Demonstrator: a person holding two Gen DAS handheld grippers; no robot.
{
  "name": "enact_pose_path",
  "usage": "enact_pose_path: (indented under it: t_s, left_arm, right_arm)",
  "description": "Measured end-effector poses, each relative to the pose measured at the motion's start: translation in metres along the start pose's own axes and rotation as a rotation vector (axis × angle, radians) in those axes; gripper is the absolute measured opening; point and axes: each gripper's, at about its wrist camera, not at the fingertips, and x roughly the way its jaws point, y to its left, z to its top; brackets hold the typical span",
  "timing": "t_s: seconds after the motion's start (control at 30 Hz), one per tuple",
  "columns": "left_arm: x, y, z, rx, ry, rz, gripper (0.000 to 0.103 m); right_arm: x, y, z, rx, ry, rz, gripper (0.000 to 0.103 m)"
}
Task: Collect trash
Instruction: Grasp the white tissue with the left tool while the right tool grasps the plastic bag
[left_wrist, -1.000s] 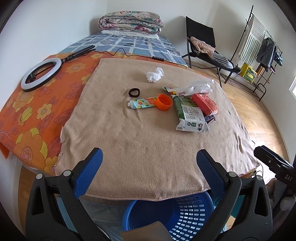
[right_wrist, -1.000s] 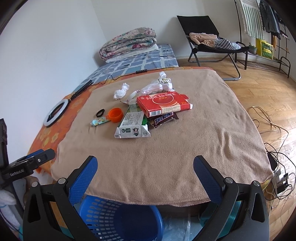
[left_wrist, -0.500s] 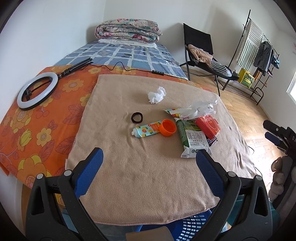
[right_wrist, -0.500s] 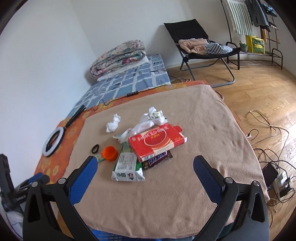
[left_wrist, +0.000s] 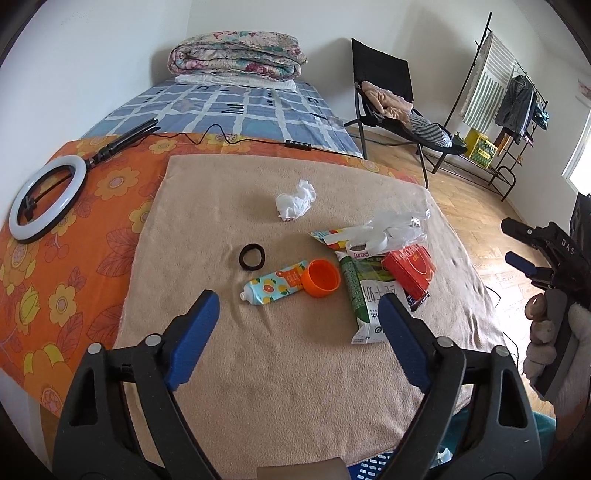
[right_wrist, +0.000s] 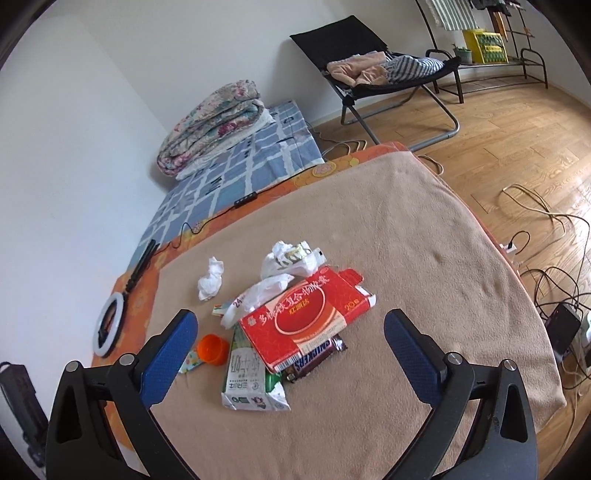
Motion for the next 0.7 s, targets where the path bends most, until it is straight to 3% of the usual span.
enact_pose_path:
  t_s: [0.1, 0.2, 0.5, 0.7]
  left_arm:
    - [0.019, 0.004, 0.017, -0.011, 0.011, -0.015, 0.084]
    - [0.040, 0.009, 0.034, -0.026, 0.026, -0.035, 0.076]
    - [0.114, 0.018, 0.077, -0.030, 0.061, -0.058, 0.067]
    - [0.171, 0.011, 0.097, 0.030, 0.106, -0.049, 0.062]
  right_arm:
    - [0.016, 0.006, 0.019, -0.006, -0.007, 0.019, 0.096]
    - [0.042, 0.009, 0.035, -0.019, 0.027, 0.036, 0.084]
    - [0.124, 0.006, 0.043, -0.029, 0.176, 0.012, 0.083]
    - [0.163, -0.004, 0.042, -0.009, 0.233, -0.026, 0.083]
